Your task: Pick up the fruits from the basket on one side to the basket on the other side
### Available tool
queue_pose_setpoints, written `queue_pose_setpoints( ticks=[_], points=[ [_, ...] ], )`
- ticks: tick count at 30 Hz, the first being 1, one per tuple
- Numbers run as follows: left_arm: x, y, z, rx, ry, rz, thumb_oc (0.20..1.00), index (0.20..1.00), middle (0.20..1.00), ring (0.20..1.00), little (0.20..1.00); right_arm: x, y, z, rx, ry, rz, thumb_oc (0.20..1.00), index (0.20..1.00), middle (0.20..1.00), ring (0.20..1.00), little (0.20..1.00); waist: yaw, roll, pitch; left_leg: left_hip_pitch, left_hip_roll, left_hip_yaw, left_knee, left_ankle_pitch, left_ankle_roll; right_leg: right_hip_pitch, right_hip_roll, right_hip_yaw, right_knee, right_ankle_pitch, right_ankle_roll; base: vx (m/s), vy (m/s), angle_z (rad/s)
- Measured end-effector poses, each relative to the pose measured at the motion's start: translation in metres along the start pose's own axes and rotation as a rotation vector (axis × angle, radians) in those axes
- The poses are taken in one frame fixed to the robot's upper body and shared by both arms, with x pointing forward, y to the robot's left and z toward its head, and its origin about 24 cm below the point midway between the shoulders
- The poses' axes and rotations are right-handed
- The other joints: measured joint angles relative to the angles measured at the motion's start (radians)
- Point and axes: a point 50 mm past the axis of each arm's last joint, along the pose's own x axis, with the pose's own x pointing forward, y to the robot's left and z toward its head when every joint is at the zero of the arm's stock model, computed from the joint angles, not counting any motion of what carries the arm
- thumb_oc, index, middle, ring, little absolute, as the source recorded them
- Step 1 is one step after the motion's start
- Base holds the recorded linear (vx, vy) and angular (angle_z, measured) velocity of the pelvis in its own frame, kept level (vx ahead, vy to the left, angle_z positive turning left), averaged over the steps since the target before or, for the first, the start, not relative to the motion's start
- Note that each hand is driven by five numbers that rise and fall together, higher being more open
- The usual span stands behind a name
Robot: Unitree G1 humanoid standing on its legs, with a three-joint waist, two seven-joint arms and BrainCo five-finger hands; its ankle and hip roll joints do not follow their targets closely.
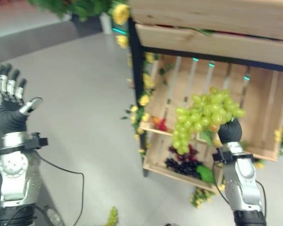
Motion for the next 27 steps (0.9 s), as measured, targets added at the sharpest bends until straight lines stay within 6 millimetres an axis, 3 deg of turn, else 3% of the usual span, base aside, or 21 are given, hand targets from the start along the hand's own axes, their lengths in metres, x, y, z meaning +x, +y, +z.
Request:
queue_pose_setpoints(
  ticks=[4,8,18,20,23,24,25,27],
  points=[
    [-0.002,0.0,-0.001,-0.002,0.011,-0.005,1.0,1.0,1.0,1.0,1.0,-0.001,-0.003,0.001,-0.014,0.008,-0.006,0.2,0.2,0.2,0.2,0.2,-0.028,0.007,-0.006,-0.001,0.068,-0.011,0.037,-0.013,-0.016,0.019,0.077,0.019,-0.067,0.027,-0.048,0.0,-0.124,-0.65],
    [-0.006,-0.003,-0.005,-0.028,0.024,0.003,1.0,1.0,1.0,1.0,1.0,-0.007,-0.006,0.0,-0.023,0.023,-0.022,0.2,0.2,0.2,0.2,0.2,-0.062,0.017,-0.014,-0.008,0.099,-0.003,0.061,-0.015,-0.025,0.035,0.121,0.03,-0.125,0.052,-0.074,-0.03,-0.143,-0.28],
    [-0.006,-0.005,-0.005,-0.034,0.024,0.002,1.0,1.0,1.0,1.0,1.0,-0.01,-0.007,-0.001,-0.021,0.033,-0.029,0.2,0.2,0.2,0.2,0.2,-0.079,0.026,-0.018,-0.018,0.122,-0.014,0.08,-0.004,-0.049,0.031,0.133,0.028,-0.127,0.05,-0.075,-0.02,-0.142,0.04],
    [-0.006,-0.005,-0.006,-0.033,0.026,0.002,1.0,1.0,1.0,1.0,1.0,-0.01,-0.007,-0.002,-0.011,0.031,-0.028,0.2,0.2,0.2,0.2,0.2,-0.069,0.003,-0.009,-0.06,0.118,-0.054,0.162,-0.005,-0.048,0.007,0.126,0.063,-0.109,0.039,-0.084,-0.02,-0.069,-0.11],
    [-0.008,-0.005,-0.006,-0.032,0.032,0.004,1.0,1.0,1.0,1.0,1.0,-0.009,-0.006,-0.002,0.001,0.025,-0.03,0.2,0.2,0.2,0.2,0.2,-0.045,-0.02,-0.004,-0.122,0.106,-0.254,0.294,-0.013,-0.054,0.019,0.135,0.134,-0.116,0.049,-0.102,0.0,0.015,-0.37],
    [-0.011,-0.003,-0.008,-0.026,0.044,0.004,1.0,1.0,1.0,1.0,1.0,-0.008,-0.005,-0.001,0.005,0.009,-0.03,0.2,0.2,0.2,0.2,0.2,-0.022,-0.03,-0.002,-0.13,0.036,-0.418,0.259,-0.033,-0.071,0.004,0.137,0.194,-0.118,0.057,-0.1,0.02,0.086,-0.76],
    [-0.013,-0.002,-0.009,-0.023,0.052,0.005,1.0,1.0,1.0,1.0,1.0,-0.007,-0.005,0.0,0.004,0.0,-0.033,0.2,0.2,0.2,0.2,0.2,-0.02,-0.024,-0.003,-0.138,0.014,-0.445,0.209,-0.031,-0.063,-0.005,0.145,0.222,-0.134,0.074,-0.097,0.07,0.114,-0.8],
    [-0.016,-0.001,-0.01,-0.02,0.066,0.004,1.0,1.0,1.0,1.0,1.0,-0.008,-0.008,-0.001,-0.001,0.007,-0.044,0.2,0.2,0.2,0.2,0.2,-0.029,0.005,-0.012,-0.135,0.007,-0.446,0.08,0.008,-0.012,-0.013,0.171,0.24,-0.145,0.086,-0.09,0.06,0.107,-0.57]
  ],
)
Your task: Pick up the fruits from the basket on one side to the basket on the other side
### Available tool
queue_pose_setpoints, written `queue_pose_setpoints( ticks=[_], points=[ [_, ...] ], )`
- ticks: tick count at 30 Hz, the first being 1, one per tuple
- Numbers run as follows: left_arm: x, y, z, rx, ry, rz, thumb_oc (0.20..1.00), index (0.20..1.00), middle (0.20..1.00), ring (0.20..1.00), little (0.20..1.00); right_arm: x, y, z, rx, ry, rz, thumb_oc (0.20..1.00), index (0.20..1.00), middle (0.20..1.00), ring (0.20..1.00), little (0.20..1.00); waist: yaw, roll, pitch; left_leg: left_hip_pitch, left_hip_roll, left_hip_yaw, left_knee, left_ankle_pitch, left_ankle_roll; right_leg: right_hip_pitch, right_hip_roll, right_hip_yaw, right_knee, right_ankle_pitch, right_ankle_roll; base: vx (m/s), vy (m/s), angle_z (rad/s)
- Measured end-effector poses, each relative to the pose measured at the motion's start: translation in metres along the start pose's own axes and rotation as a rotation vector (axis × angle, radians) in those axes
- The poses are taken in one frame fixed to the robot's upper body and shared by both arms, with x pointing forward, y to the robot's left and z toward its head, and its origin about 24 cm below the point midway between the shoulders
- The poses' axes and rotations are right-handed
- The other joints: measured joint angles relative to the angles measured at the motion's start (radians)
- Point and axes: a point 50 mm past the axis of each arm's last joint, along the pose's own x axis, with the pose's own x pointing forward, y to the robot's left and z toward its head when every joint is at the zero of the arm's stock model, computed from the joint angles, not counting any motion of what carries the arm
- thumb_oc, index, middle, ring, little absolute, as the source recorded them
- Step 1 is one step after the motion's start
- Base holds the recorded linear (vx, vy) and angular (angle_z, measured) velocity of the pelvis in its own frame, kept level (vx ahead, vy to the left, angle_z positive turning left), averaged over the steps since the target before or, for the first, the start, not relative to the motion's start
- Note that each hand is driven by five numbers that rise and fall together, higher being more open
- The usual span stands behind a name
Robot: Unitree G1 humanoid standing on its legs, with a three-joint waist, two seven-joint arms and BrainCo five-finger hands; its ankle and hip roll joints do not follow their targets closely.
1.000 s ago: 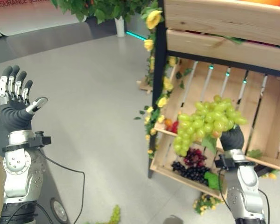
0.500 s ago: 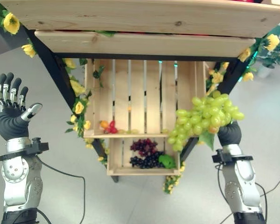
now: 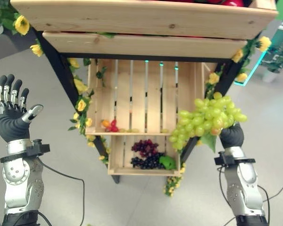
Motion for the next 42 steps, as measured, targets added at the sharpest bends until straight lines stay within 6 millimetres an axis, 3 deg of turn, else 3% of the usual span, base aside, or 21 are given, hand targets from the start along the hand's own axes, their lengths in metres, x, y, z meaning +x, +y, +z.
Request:
queue_pose_setpoints(
  ticks=[3,4,6,13,20,24,28,31,35,38,42],
  points=[
    [0.0,0.001,0.001,0.001,-0.001,-0.012,1.0,1.0,1.0,1.0,1.0,-0.004,-0.001,-0.004,0.013,0.009,-0.017,0.2,0.2,0.2,0.2,0.2,-0.008,-0.024,-0.008,0.029,-0.006,0.041,-0.061,0.026,0.003,-0.01,-0.01,0.005,-0.001,0.006,0.017,0.03,0.082,-0.48],
    [0.0,0.001,0.0,-0.004,0.0,-0.015,1.0,1.0,1.0,1.0,1.0,-0.005,-0.001,-0.004,0.015,0.003,-0.02,0.2,0.2,0.2,0.2,0.2,-0.03,-0.035,-0.011,0.038,-0.011,0.055,-0.067,0.028,0.005,-0.011,-0.015,0.003,-0.01,0.012,0.024,0.03,0.142,-0.38],
    [0.0,-0.001,0.0,-0.004,0.005,-0.036,1.0,1.0,1.0,1.0,1.0,-0.005,0.001,-0.007,0.032,-0.001,-0.028,0.2,0.2,0.2,0.2,0.2,-0.035,-0.036,-0.019,0.054,-0.021,0.073,-0.095,0.034,0.014,-0.005,-0.022,0.008,-0.029,0.026,0.034,0.01,0.099,-0.33],
    [0.0,-0.002,-0.001,-0.007,0.008,-0.041,1.0,1.0,1.0,1.0,1.0,-0.005,0.001,-0.007,0.03,0.0,-0.046,0.2,0.2,0.2,0.2,0.2,-0.051,-0.005,-0.014,0.127,-0.029,0.097,-0.15,0.038,0.02,0.065,-0.017,0.042,-0.109,0.052,0.051,0.02,0.057,-0.18],
    [-0.002,-0.001,-0.002,-0.003,0.016,-0.039,1.0,1.0,1.0,1.0,1.0,-0.006,0.0,-0.008,-0.004,0.008,-0.053,0.2,0.2,0.2,0.2,0.2,-0.047,0.012,-0.006,0.139,-0.023,0.106,-0.163,0.037,0.02,0.068,-0.009,0.046,-0.108,0.052,0.051,0.02,0.012,-0.01],
    [-0.012,0.005,-0.007,0.017,0.061,-0.028,1.0,1.0,1.0,1.0,1.0,-0.016,-0.008,-0.016,-0.07,0.063,-0.096,0.2,0.2,0.2,0.2,0.2,-0.046,0.022,0.0,0.136,-0.019,0.117,-0.165,0.037,0.02,0.051,-0.008,0.05,-0.095,0.048,0.055,-0.01,0.009,-0.05],
    [-0.019,0.012,-0.021,0.034,0.13,-0.002,1.0,1.0,1.0,1.0,1.0,-0.029,-0.021,-0.031,-0.14,0.159,-0.16,0.2,0.2,0.2,0.2,0.2,-0.044,0.033,0.018,0.069,-0.025,0.122,-0.132,0.036,0.022,-0.032,-0.019,0.052,-0.031,0.037,0.053,-0.11,0.005,-0.07],
    [-0.022,0.012,-0.03,-0.017,0.178,0.002,1.0,1.0,1.0,1.0,1.0,-0.039,-0.035,-0.046,-0.162,0.232,-0.237,0.2,0.2,0.2,0.2,0.2,-0.032,0.028,0.085,-0.036,-0.029,0.124,-0.041,0.02,0.027,-0.134,-0.036,0.046,0.045,0.033,0.046,-0.22,0.005,-0.06],
    [-0.012,0.009,-0.028,-0.053,0.147,0.016,1.0,1.0,1.0,1.0,1.0,-0.055,-0.05,-0.072,-0.183,0.365,-0.347,0.2,0.2,0.2,0.2,0.2,-0.025,0.036,0.174,-0.153,-0.031,0.116,0.043,0.015,0.029,-0.235,-0.057,0.033,0.117,0.024,0.04,-0.11,-0.018,0.14],
    [-0.001,0.005,-0.023,-0.076,0.098,0.023,1.0,1.0,1.0,1.0,1.0,-0.057,-0.049,-0.081,-0.176,0.399,-0.37,0.2,0.2,0.2,0.2,0.2,-0.023,0.037,0.216,-0.191,-0.029,0.119,0.075,0.009,0.026,-0.272,-0.061,0.03,0.145,0.016,0.03,-0.07,-0.016,0.11],
    [0.003,0.006,-0.018,-0.082,0.057,0.056,1.0,1.0,1.0,1.0,1.0,-0.044,-0.038,-0.086,-0.159,0.376,-0.355,0.2,0.2,0.2,0.2,0.2,-0.02,0.034,0.232,-0.256,-0.022,0.115,0.126,-0.005,0.027,-0.33,-0.061,0.028,0.183,0.008,0.019,-0.03,-0.008,0.02]
  ],
)
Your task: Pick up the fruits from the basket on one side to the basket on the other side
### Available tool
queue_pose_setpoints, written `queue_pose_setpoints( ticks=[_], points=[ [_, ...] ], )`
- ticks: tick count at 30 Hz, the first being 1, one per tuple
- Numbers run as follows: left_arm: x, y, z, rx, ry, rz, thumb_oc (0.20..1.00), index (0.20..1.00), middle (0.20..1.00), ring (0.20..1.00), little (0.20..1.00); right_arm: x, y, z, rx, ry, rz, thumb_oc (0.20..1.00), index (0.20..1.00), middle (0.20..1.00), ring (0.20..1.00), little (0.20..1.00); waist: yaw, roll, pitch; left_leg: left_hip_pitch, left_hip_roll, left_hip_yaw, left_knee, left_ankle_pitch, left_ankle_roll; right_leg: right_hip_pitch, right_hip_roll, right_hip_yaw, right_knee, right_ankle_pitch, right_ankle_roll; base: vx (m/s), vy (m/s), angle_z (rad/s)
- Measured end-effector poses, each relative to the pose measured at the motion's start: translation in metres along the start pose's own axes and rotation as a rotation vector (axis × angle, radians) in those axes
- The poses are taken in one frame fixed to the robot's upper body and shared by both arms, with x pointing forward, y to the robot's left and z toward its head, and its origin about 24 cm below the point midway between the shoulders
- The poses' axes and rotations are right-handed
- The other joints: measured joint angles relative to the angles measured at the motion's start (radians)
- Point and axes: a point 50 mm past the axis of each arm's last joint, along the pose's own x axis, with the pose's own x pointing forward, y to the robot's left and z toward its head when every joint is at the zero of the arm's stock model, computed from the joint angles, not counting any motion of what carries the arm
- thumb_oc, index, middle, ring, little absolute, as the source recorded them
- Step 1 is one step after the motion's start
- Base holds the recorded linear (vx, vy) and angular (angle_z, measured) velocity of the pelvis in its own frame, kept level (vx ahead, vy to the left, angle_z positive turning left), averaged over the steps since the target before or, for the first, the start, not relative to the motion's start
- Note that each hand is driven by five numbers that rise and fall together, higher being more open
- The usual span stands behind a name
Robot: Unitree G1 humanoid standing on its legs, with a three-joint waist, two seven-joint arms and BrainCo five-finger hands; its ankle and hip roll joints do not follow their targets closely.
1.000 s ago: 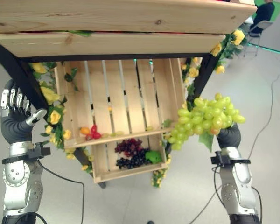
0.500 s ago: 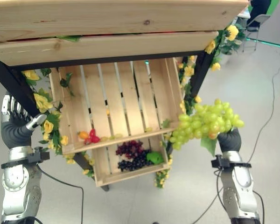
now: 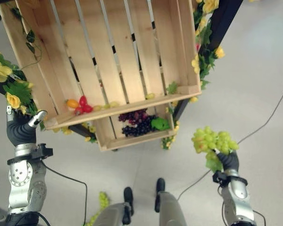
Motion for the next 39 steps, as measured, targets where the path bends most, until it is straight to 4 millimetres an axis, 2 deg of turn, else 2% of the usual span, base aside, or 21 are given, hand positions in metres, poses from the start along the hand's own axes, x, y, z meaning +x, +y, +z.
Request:
queue_pose_setpoints(
  ticks=[6,9,11,15,19,22,23,29,36,39],
  points=[
    [-0.001,-0.004,-0.002,-0.008,0.008,-0.005,1.0,1.0,1.0,1.0,1.0,0.014,0.02,-0.007,-0.034,0.027,0.042,0.2,0.2,0.2,0.2,0.2,0.0,-0.003,0.009,-0.03,0.009,-0.007,0.032,-0.01,-0.01,-0.018,0.003,-0.011,0.018,-0.005,-0.011,-0.02,-0.012,0.04],
    [-0.001,-0.008,-0.004,-0.017,0.015,-0.015,1.0,1.0,1.0,1.0,1.0,0.017,0.026,-0.014,-0.091,0.06,0.057,0.2,0.2,0.2,0.2,0.2,0.023,-0.001,0.017,-0.034,0.009,-0.007,0.035,-0.01,-0.011,-0.021,0.002,-0.012,0.023,-0.004,-0.013,-0.01,-0.004,0.0],
    [-0.001,-0.011,-0.004,-0.022,0.013,-0.019,1.0,1.0,1.0,1.0,1.0,0.02,0.032,-0.019,-0.121,0.08,0.081,0.2,0.2,0.2,0.2,0.2,0.025,0.001,0.022,-0.043,0.008,-0.009,0.039,-0.01,-0.01,-0.027,0.001,-0.013,0.024,-0.004,-0.014,-0.01,-0.007,0.02],
    [0.001,-0.013,-0.004,-0.029,0.007,-0.026,1.0,1.0,1.0,1.0,1.0,0.03,0.059,-0.02,-0.212,0.088,0.177,0.2,0.2,0.2,0.2,0.2,0.036,0.009,0.047,-0.046,0.005,-0.01,0.048,-0.013,-0.008,-0.031,-0.007,-0.015,0.04,-0.01,-0.015,0.0,0.0,0.0],
    [-0.001,-0.023,-0.008,-0.045,0.029,-0.055,1.0,1.0,1.0,1.0,1.0,0.039,0.087,-0.009,-0.277,0.043,0.279,0.2,0.2,0.2,0.2,0.2,0.055,0.013,0.052,-0.048,0.0,-0.016,0.051,-0.013,-0.008,-0.037,-0.015,-0.021,0.063,-0.024,-0.017,0.01,-0.02,0.09],
    [-0.002,-0.028,-0.011,-0.054,0.042,-0.074,1.0,1.0,1.0,1.0,1.0,0.046,0.1,0.001,-0.315,-0.001,0.322,0.2,0.2,0.2,0.2,0.2,0.064,0.017,0.054,-0.062,-0.001,-0.024,0.057,-0.012,-0.008,-0.05,-0.018,-0.027,0.07,-0.027,-0.019,0.01,-0.024,0.08],
    [-0.002,-0.029,-0.011,-0.057,0.043,-0.078,1.0,1.0,1.0,1.0,1.0,0.048,0.103,0.003,-0.326,-0.009,0.328,0.2,0.2,0.2,0.2,0.2,0.079,0.018,0.054,-0.063,-0.001,-0.024,0.057,-0.012,-0.008,-0.051,-0.018,-0.027,0.072,-0.027,-0.019,0.0,-0.03,0.04],
    [0.001,-0.039,-0.012,-0.078,0.038,-0.111,1.0,1.0,1.0,1.0,1.0,0.062,0.133,0.028,-0.393,-0.106,0.394,0.2,0.2,0.2,0.2,0.2,0.084,0.029,0.061,-0.079,-0.006,-0.046,0.068,-0.012,-0.008,-0.053,-0.028,-0.049,0.078,-0.032,-0.018,0.01,-0.023,0.1],
    [0.002,-0.05,-0.014,-0.097,0.043,-0.156,1.0,1.0,1.0,1.0,1.0,0.074,0.151,0.055,-0.407,-0.191,0.402,0.2,0.2,0.2,0.2,0.2,0.132,0.038,0.066,-0.09,-0.007,-0.052,0.068,-0.012,-0.008,-0.059,-0.03,-0.054,0.079,-0.034,-0.018,0.0,-0.006,0.02],
    [0.004,-0.053,-0.014,-0.102,0.035,-0.173,1.0,1.0,1.0,1.0,1.0,0.079,0.159,0.069,-0.406,-0.23,0.406,0.2,0.2,0.2,0.2,0.2,0.135,0.038,0.066,-0.097,-0.008,-0.059,0.071,-0.012,-0.009,-0.061,-0.032,-0.062,0.078,-0.034,-0.019,0.0,-0.008,0.07]
  ],
)
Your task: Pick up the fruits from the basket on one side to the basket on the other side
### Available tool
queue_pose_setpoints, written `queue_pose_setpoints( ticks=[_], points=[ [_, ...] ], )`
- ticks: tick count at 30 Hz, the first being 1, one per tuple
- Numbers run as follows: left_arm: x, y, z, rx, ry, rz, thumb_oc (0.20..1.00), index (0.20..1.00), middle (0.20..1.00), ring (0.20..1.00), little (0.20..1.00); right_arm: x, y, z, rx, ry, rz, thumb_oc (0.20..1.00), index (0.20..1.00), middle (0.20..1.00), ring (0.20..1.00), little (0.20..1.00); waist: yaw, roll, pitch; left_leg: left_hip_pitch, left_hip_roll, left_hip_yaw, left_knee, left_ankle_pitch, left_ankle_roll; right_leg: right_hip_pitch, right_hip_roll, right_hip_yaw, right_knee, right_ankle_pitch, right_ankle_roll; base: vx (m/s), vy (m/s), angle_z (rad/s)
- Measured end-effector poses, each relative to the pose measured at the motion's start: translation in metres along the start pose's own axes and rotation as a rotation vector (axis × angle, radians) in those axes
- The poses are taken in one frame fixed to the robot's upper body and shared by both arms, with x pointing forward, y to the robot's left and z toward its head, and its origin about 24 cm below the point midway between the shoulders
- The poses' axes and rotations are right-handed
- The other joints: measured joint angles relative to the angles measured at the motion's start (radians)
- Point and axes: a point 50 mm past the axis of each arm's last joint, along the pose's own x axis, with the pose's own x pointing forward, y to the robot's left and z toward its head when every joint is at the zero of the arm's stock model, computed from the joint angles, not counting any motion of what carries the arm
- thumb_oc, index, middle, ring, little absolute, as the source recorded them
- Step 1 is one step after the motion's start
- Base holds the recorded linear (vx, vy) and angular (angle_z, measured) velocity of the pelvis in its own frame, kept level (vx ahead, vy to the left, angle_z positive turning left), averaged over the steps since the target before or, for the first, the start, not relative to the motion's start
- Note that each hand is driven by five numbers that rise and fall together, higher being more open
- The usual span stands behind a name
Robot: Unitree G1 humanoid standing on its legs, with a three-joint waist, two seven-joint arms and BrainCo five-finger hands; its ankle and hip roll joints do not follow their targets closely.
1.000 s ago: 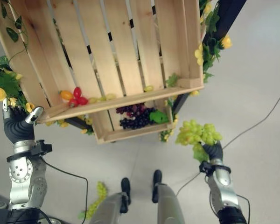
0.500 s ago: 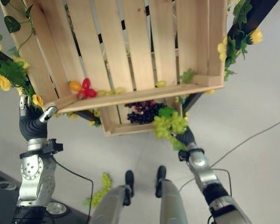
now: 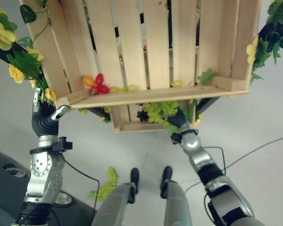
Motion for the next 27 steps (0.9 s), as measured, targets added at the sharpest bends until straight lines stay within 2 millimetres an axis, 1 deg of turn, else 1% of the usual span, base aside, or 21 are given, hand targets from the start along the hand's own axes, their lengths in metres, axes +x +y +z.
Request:
queue_pose_setpoints(
  ticks=[4,6,13,14,15,16,22,27],
  points=[
    [0.002,-0.003,0.0,0.012,0.006,-0.031,1.0,1.0,1.0,1.0,1.0,0.012,-0.003,0.016,-0.005,-0.045,-0.017,0.2,0.2,0.2,0.2,0.2,0.011,0.0,0.0,-0.001,-0.002,-0.002,0.001,0.0,0.0,0.0,-0.002,-0.002,-0.001,0.0,0.0,0.0,0.001,0.01],
    [0.002,-0.004,-0.002,0.015,0.011,-0.038,1.0,1.0,1.0,1.0,1.0,0.016,-0.005,0.021,-0.01,-0.053,-0.026,0.2,0.2,0.2,0.2,0.2,0.019,-0.001,0.0,-0.002,-0.002,-0.003,0.001,0.0,0.0,0.001,-0.002,-0.003,-0.001,0.0,0.0,0.0,0.0,0.0],
    [0.005,-0.004,-0.001,0.017,0.008,-0.041,1.0,1.0,1.0,1.0,1.0,0.032,-0.01,0.031,-0.066,-0.038,-0.043,0.2,0.2,0.2,0.2,0.2,0.023,-0.005,0.004,-0.015,-0.002,-0.017,0.011,0.0,0.0,0.0,-0.003,-0.016,-0.003,0.0,0.0,0.0,-0.002,0.05],
    [0.005,-0.004,-0.001,0.017,0.008,-0.041,1.0,1.0,1.0,1.0,1.0,0.033,-0.011,0.033,-0.07,-0.036,-0.043,0.47,0.47,0.47,0.47,0.47,0.023,-0.005,0.004,-0.015,-0.002,-0.017,0.011,0.0,0.0,0.0,-0.003,-0.016,-0.003,0.0,0.0,0.0,0.0,0.0],
    [0.005,-0.004,-0.001,0.017,0.007,-0.041,1.0,1.0,1.0,1.0,1.0,0.034,-0.01,0.035,-0.07,-0.039,-0.045,0.931,0.931,0.931,0.931,0.931,0.023,-0.008,0.005,-0.015,-0.002,-0.017,0.011,0.0,0.0,0.0,-0.003,-0.016,-0.003,0.0,0.0,0.0,0.0,0.0],
    [0.005,-0.004,-0.001,0.016,0.006,-0.042,1.0,1.0,1.0,1.0,1.0,0.035,-0.01,0.035,-0.069,-0.04,-0.045,1.0,1.0,1.0,1.0,1.0,0.023,-0.009,0.007,-0.015,-0.002,-0.017,0.011,0.0,0.0,0.0,-0.003,-0.016,-0.003,0.0,0.0,0.0,0.0,0.0],
    [0.006,-0.005,0.0,0.015,-0.003,-0.042,1.0,1.0,1.0,1.0,1.0,0.035,-0.007,0.035,-0.061,-0.04,-0.04,1.0,1.0,1.0,1.0,1.0,0.021,-0.019,0.013,-0.015,-0.002,-0.017,0.012,0.0,0.0,-0.001,-0.003,-0.016,-0.003,0.0,0.0,0.0,0.0,0.0],
    [0.006,-0.005,0.0,0.014,-0.003,-0.041,1.0,1.0,1.0,1.0,1.0,0.035,-0.007,0.035,-0.059,-0.041,-0.04,1.0,1.0,1.0,1.0,1.0,0.022,-0.021,0.014,-0.016,-0.002,-0.017,0.012,0.0,0.0,-0.001,-0.003,-0.016,-0.003,0.0,0.0,0.0,0.0,0.0]
  ],
)
